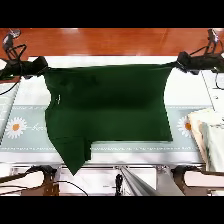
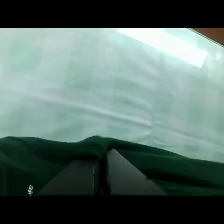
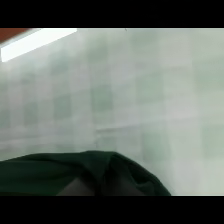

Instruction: Fold the shirts.

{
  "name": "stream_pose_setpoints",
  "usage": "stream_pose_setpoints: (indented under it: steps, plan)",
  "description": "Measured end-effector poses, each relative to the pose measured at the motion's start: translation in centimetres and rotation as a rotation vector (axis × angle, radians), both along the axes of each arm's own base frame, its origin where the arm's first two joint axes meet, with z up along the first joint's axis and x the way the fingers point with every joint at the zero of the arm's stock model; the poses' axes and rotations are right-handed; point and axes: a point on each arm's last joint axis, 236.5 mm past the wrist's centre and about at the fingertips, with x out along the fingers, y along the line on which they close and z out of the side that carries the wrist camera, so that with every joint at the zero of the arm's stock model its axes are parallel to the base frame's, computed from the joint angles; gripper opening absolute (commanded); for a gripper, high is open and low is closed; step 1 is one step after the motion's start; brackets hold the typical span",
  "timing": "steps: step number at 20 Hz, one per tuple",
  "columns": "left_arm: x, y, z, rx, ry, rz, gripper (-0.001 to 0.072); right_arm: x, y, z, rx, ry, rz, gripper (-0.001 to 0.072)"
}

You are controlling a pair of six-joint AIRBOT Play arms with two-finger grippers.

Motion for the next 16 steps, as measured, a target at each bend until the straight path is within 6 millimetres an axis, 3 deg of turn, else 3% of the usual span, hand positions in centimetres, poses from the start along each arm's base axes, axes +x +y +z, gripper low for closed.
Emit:
stream_pose_setpoints:
  steps: [4, 11, 14, 15, 16]
  plan:
    - [-1.0, -1.5, -1.6, -0.027, 0.094, -0.101, 0.0034, 0.4, 0.1, -2.1, 0.024, 0.080, 0.047, 0.0019]
    - [-8.8, -2.4, -7.6, -0.032, 0.390, -0.287, 0.0035, -5.9, -1.4, -7.4, -0.069, 0.371, 0.190, 0.0019]
    - [-10.7, -2.7, -9.6, -0.046, 0.464, -0.316, 0.0036, -7.8, -1.4, -9.9, -0.058, 0.468, 0.209, 0.0020]
    - [-11.1, -2.7, -10.0, -0.049, 0.479, -0.319, 0.0068, -8.2, -1.2, -10.6, -0.048, 0.490, 0.213, 0.0024]
    - [-11.4, -2.8, -10.2, -0.052, 0.491, -0.326, 0.0296, -8.5, -1.0, -11.2, -0.031, 0.510, 0.215, 0.0230]
